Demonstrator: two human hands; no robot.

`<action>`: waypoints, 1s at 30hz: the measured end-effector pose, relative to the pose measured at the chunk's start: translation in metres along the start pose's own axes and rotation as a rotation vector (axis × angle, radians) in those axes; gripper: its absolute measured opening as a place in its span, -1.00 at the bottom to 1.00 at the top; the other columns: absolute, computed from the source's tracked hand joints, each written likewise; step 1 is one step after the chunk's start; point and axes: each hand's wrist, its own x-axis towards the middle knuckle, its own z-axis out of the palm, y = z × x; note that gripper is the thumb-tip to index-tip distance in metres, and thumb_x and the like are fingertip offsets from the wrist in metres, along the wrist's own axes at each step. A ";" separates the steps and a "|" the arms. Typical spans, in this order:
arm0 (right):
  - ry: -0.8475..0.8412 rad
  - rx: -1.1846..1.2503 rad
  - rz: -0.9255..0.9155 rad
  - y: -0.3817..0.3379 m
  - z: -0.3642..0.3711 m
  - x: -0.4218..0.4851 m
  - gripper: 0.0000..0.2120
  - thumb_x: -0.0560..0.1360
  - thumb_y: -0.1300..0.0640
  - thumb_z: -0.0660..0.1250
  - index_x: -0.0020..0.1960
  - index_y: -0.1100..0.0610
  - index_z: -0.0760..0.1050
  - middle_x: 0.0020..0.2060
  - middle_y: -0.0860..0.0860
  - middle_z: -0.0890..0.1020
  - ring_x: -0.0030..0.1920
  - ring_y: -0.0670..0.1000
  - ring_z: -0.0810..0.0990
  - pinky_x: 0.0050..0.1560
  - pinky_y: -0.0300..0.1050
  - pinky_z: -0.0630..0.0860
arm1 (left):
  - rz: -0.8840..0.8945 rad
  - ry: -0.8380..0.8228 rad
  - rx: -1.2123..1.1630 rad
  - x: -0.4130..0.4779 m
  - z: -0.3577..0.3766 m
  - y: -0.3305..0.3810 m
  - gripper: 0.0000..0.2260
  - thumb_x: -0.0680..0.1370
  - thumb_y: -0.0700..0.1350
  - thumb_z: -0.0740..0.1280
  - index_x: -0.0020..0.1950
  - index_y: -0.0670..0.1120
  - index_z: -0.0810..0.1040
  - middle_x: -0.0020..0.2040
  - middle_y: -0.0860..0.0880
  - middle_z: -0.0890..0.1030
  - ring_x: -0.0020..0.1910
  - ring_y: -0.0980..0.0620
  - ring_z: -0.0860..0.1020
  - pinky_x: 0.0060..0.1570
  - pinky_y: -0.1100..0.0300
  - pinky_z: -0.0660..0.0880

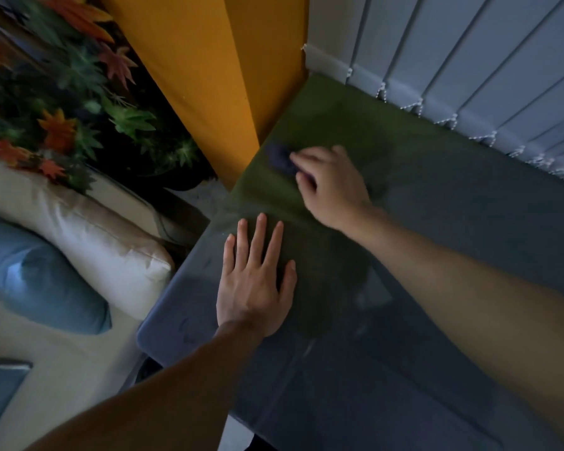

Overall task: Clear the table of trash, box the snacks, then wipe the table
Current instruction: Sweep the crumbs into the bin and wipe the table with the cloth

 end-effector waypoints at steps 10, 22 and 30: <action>0.098 -0.160 0.251 -0.046 0.012 -0.055 -0.60 0.61 0.00 0.17 0.43 -0.01 0.42 0.29 -0.02 0.49 0.14 0.17 0.42 0.05 0.11 0.45 | 0.013 0.058 -0.333 -0.010 -0.011 -0.007 -0.28 0.56 0.17 0.17 0.62 -0.16 0.09 0.64 -0.11 0.09 0.63 -0.05 -0.08 0.60 0.01 -0.11; 0.032 -0.065 -0.040 -0.131 0.050 -0.085 -0.60 0.56 0.06 0.17 0.36 0.03 0.51 0.21 -0.02 0.54 -0.01 0.17 0.45 -0.02 0.09 0.48 | -0.353 0.133 -0.231 -0.093 -0.009 -0.135 -0.47 0.65 0.11 -0.08 0.58 -0.03 0.26 0.54 -0.10 0.32 0.54 -0.11 0.24 0.51 -0.06 0.18; 0.126 -0.072 0.231 -0.170 0.060 -0.090 -0.60 0.56 0.08 0.20 0.37 0.01 0.50 0.22 0.00 0.53 0.04 0.17 0.44 -0.01 0.10 0.47 | -0.331 0.122 -0.334 -0.097 0.001 -0.145 -0.47 0.67 0.11 -0.16 0.58 0.00 0.29 0.51 -0.04 0.41 0.49 -0.01 0.33 0.51 0.05 0.16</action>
